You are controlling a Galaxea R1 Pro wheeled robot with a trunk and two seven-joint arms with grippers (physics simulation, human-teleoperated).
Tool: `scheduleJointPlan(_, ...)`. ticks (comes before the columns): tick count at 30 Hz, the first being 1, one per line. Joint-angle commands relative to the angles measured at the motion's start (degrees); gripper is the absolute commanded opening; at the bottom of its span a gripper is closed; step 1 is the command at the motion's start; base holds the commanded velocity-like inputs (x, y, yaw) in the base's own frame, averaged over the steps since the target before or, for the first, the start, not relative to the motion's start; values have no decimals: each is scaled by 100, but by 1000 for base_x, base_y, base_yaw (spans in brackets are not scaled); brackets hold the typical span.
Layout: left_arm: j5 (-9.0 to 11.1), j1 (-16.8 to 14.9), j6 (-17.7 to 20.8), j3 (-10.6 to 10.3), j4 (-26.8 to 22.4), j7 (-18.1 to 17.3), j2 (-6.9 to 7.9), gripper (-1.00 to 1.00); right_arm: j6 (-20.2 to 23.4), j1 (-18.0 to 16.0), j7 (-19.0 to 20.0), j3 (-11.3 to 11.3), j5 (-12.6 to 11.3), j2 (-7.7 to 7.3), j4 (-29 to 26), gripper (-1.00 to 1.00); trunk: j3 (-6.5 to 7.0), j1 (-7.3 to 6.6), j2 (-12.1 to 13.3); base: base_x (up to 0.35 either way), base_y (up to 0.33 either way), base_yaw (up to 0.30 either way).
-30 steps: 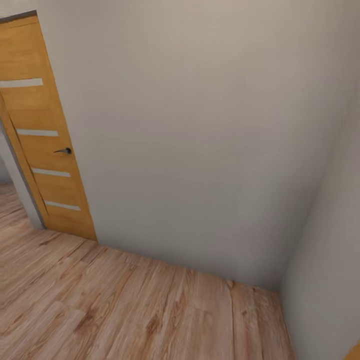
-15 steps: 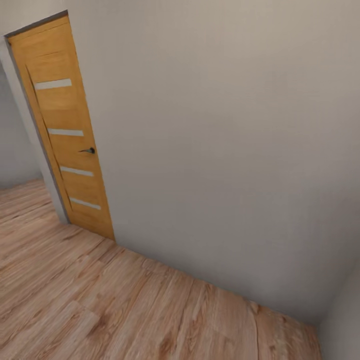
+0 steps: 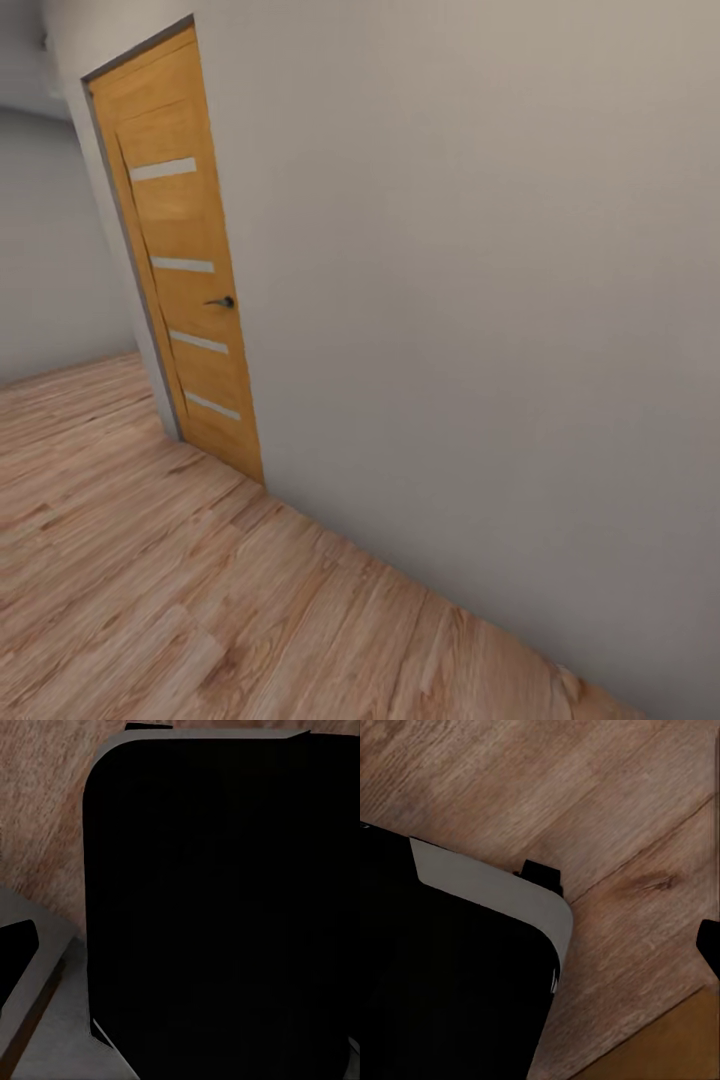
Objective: Move the two storage containers from the living room to the garage. In the garage, place one container on the floor and stack the other container on top of it (either order is fine).
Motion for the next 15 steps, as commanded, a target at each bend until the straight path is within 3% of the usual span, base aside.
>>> scheduleJointPlan(1, 32, 1, -3, 2, -2, 4, -1, 100, -38, -8, 30, 38, -68, -3, 18, 100, -5, 3, -2, 321, 0, 270)
scheduleJointPlan(10, 32, -1, -7, 9, -2, 2, -3, 100, -27, -7, 18, 40, -78, 74, 18, 100, -5, 3, -2, 286, 0, 270)
scheduleJointPlan(15, 32, -1, -7, 8, -2, 2, -1, 100, -30, -7, 9, 33, -96, 79, 18, 100, -5, 3, -2, 42, 0, 276)
